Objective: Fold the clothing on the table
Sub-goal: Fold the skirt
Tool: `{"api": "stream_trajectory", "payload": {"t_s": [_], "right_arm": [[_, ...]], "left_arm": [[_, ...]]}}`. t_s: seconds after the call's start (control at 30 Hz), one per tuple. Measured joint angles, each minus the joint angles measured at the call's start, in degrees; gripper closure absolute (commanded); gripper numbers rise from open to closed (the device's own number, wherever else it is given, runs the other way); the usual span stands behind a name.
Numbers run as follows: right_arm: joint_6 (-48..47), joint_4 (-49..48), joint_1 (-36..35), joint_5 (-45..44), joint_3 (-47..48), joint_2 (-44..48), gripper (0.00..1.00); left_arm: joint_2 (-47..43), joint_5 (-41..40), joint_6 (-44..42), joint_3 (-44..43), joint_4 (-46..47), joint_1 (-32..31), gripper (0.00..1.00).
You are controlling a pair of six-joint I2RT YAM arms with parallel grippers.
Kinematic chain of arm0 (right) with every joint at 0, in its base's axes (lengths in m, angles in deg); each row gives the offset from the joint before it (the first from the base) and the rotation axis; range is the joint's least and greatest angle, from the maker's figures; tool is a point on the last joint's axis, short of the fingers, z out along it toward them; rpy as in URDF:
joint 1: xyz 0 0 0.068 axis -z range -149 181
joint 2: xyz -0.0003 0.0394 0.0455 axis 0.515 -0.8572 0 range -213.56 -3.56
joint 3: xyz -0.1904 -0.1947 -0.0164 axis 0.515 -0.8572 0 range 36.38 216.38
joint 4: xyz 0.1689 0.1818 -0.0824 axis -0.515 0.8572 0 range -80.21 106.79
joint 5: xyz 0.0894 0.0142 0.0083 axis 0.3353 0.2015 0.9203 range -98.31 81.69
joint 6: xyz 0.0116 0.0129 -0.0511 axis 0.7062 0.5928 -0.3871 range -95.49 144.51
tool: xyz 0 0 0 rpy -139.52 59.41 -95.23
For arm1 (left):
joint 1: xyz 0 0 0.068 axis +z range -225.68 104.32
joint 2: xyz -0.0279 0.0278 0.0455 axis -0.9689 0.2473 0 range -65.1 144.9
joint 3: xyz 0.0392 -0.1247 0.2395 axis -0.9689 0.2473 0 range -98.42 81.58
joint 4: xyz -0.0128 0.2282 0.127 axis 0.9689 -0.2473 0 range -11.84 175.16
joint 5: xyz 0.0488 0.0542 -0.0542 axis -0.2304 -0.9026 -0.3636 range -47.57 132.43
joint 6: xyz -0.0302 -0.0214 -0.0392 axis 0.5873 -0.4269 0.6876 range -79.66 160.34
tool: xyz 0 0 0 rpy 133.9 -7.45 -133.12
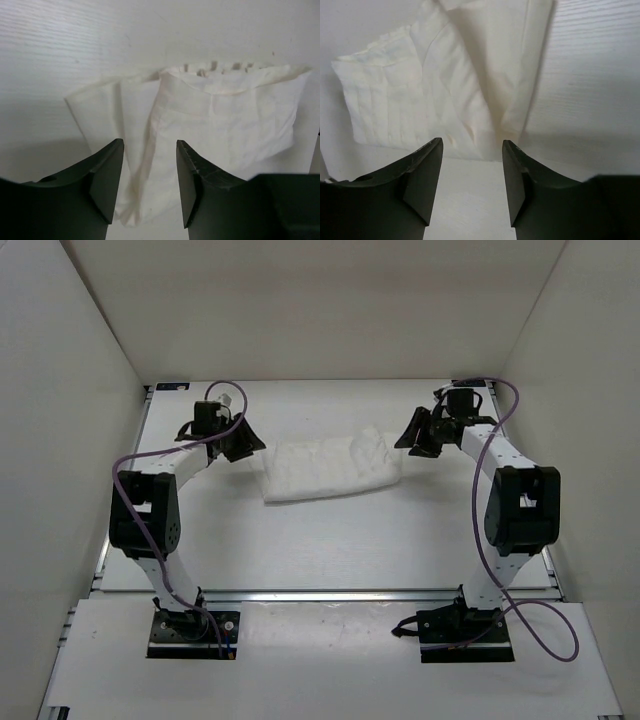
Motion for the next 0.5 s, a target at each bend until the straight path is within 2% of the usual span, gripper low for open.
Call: {"api": "stream_trajectory", "payload": {"t_s": [0.13, 0.2, 0.37, 0.5], "right_arm": [[1.3, -5.5, 1.4, -2.4, -7.5, 4.6, 0.46], [2.3, -7.1, 2.5, -2.8, -11.3, 7.4, 0.46], [5.9, -15.6, 5.0, 0.9, -21.4, 9.9, 0.45], [9.8, -20.6, 5.2, 4.6, -28.8, 9.0, 0.39]], "left_arm": [[0.6, -2.3, -0.2, -1.0, 0.1, 2.0, 0.40], [-1.6, -2.9, 0.0, 2.0, 1.7, 1.6, 0.40], [-10.1, -4.7, 1.7, 16.7, 4.7, -1.2, 0.38], [-13.8, -6.4, 3.8, 25.8, 6.7, -4.0, 0.38]]}}
